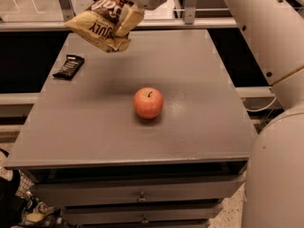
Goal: Move brown chip bag near rxbar chocolate
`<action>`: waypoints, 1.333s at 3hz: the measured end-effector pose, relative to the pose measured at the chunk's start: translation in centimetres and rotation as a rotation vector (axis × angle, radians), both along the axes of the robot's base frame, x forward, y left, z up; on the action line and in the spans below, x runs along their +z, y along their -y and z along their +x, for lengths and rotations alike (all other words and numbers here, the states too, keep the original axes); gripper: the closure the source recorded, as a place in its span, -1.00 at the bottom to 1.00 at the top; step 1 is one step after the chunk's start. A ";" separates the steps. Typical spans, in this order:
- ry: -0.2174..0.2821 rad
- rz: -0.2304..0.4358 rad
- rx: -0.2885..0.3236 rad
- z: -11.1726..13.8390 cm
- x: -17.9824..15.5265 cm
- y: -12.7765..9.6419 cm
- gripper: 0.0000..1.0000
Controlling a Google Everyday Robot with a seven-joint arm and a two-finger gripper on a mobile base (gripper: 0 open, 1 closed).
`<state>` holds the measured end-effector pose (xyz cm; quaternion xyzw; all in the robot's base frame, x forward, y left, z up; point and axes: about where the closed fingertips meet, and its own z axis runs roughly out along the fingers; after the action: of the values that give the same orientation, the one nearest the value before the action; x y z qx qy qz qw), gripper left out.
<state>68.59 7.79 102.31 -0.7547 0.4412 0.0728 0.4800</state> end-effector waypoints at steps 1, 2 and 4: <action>-0.042 -0.075 -0.009 0.4 -1.7 -2.2 1.00; -0.085 -0.168 -0.006 0.7 -4.0 -4.5 0.96; -0.090 -0.165 0.000 0.8 -4.4 -4.8 -0.11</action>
Offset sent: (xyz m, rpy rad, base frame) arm 0.0140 0.0575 -0.0539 -0.2571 0.1202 -0.0178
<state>69.34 12.56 97.91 -0.7877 0.4667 0.0701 0.3960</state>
